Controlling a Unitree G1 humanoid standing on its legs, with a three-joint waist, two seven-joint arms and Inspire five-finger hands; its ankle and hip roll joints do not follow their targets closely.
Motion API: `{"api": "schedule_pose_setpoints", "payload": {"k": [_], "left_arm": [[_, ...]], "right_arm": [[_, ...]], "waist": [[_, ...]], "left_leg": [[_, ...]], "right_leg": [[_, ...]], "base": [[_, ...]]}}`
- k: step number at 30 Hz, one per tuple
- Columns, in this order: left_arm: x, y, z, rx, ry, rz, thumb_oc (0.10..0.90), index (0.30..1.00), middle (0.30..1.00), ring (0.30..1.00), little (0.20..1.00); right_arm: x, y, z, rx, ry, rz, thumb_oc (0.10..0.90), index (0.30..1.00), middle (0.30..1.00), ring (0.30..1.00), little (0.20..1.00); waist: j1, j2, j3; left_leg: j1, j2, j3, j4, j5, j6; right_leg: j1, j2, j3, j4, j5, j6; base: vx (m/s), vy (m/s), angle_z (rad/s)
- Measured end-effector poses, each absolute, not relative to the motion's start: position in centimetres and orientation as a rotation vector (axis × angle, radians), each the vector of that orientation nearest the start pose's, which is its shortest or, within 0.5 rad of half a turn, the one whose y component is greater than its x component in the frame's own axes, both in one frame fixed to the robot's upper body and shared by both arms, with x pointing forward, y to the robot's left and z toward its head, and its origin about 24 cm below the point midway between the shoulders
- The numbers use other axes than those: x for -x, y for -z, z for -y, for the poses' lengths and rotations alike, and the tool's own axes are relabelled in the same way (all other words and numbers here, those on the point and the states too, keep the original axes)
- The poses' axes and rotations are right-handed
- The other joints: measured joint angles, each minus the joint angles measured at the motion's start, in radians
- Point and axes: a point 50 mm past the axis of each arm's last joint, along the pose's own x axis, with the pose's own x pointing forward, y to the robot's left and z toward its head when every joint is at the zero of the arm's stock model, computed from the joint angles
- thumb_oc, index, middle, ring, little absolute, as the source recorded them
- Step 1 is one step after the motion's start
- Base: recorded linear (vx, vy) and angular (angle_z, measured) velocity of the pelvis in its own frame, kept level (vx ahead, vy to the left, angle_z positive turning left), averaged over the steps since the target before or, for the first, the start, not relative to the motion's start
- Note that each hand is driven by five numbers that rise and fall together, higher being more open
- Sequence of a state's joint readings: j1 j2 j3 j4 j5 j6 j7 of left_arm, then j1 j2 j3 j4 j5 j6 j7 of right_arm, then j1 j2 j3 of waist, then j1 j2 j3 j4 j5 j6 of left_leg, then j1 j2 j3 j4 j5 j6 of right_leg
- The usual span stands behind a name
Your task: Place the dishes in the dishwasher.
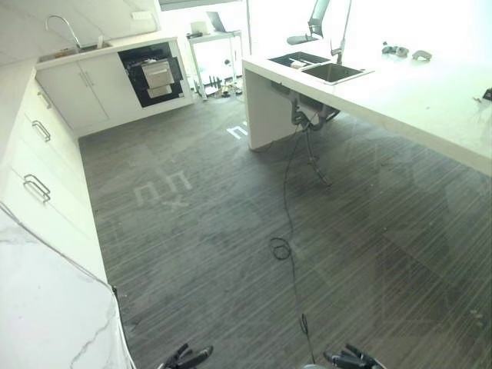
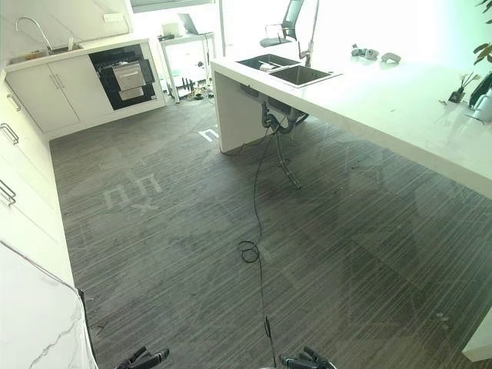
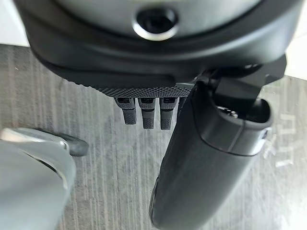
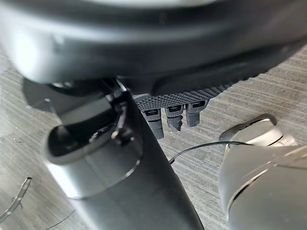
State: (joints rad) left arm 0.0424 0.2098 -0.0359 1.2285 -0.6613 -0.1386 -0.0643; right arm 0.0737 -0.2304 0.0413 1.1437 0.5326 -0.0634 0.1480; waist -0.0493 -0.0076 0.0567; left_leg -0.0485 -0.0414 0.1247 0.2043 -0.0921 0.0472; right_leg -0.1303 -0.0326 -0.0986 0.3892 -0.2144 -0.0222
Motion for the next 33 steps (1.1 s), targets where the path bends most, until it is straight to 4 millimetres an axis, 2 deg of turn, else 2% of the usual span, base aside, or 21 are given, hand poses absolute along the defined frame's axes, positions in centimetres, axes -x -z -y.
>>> {"api": "schedule_pose_setpoints", "payload": {"k": [10, 21, 26, 29, 33], "left_arm": [[-8.6, 15.9, -23.4, 0.377, -0.444, -1.002, 0.800, 0.900, 0.900, 0.900, 0.900], [-8.3, 15.9, -23.4, 0.415, -0.469, -0.995, 0.800, 0.900, 0.900, 0.900, 0.900], [-9.1, 15.6, -23.3, 0.420, -0.451, -0.960, 0.800, 0.900, 0.900, 0.900, 0.900], [-9.7, 15.3, -23.3, 0.460, -0.465, -0.919, 0.800, 0.900, 0.900, 0.900, 0.900], [-10.9, 14.6, -23.2, 0.527, -0.487, -0.823, 0.800, 0.900, 0.900, 0.900, 0.900]], "right_arm": [[-8.5, 15.7, 23.4, -0.307, 0.291, -1.055, 0.800, 0.900, 0.900, 0.900, 0.900], [-9.1, 15.4, 23.4, -0.346, 0.300, -1.003, 0.800, 0.900, 0.900, 0.900, 0.900], [-9.5, 15.2, 23.4, -0.339, 0.295, -0.971, 0.800, 0.900, 0.900, 0.900, 0.900], [-10.5, 14.7, 23.2, -0.328, 0.279, -0.925, 0.800, 0.900, 0.900, 0.900, 0.900], [-13.1, 12.7, 22.5, -0.283, 0.223, -0.777, 0.800, 0.900, 0.900, 0.900, 0.900]], "waist": [[0.001, -0.001, -0.030], [-0.002, -0.003, -0.031], [-0.001, -0.009, -0.030], [-0.002, -0.010, -0.029], [-0.007, -0.013, -0.026]], "left_leg": [[-0.010, 0.008, -0.002, 0.021, -0.012, -0.010], [-0.013, 0.010, -0.001, 0.027, -0.016, -0.010], [-0.021, 0.014, -0.002, 0.036, -0.020, -0.013], [-0.026, 0.019, -0.002, 0.038, -0.023, -0.016], [-0.036, 0.028, -0.003, 0.050, -0.023, -0.027]], "right_leg": [[-0.005, 0.005, -0.005, 0.009, -0.005, -0.009], [-0.005, 0.006, -0.004, 0.011, -0.006, -0.010], [-0.011, 0.009, -0.006, 0.018, -0.009, -0.015], [-0.016, 0.013, -0.006, 0.021, -0.010, -0.017], [-0.024, 0.021, -0.007, 0.025, -0.013, -0.024]], "base": [[0.00, 0.000, 0.00], [0.01, -0.019, 0.00], [0.04, -0.066, 0.00], [0.05, -0.079, -0.01], [0.06, -0.111, -0.01]]}}
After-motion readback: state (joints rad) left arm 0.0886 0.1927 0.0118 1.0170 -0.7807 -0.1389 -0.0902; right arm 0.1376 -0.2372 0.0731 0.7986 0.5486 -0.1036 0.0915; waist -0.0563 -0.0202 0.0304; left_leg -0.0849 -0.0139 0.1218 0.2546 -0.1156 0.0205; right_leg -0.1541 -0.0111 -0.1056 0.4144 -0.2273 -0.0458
